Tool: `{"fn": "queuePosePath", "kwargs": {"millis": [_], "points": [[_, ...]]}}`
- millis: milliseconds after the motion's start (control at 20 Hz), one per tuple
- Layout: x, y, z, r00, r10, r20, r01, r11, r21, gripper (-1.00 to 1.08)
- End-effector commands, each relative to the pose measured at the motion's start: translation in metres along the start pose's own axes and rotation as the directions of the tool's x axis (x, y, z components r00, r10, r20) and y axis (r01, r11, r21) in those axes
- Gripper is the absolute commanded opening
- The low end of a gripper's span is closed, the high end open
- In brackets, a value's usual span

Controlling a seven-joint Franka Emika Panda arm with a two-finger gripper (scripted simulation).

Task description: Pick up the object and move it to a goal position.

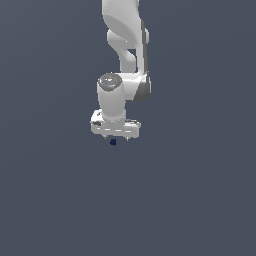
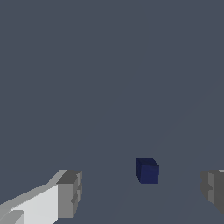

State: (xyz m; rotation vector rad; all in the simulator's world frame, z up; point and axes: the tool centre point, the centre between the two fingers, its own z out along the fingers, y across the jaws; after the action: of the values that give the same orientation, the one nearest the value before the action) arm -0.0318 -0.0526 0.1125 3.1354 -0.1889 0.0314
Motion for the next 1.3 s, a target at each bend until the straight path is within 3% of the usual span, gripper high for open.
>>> {"fn": "queuePosePath", "kwargs": {"millis": [0,450,800,1250], "points": [[-0.012,0.011,0.017,1.000,0.021,0.007,-0.021,1.000,0.000,1.00],[-0.037,0.030,0.047,0.998,0.060,0.019,-0.060,0.998,-0.002,1.00],[-0.037,0.031,0.052,0.998,0.060,0.020,-0.060,0.998,-0.002,1.00],[-0.040,0.031,0.089,0.998,0.062,0.020,-0.062,0.998,-0.002,1.00]]}}
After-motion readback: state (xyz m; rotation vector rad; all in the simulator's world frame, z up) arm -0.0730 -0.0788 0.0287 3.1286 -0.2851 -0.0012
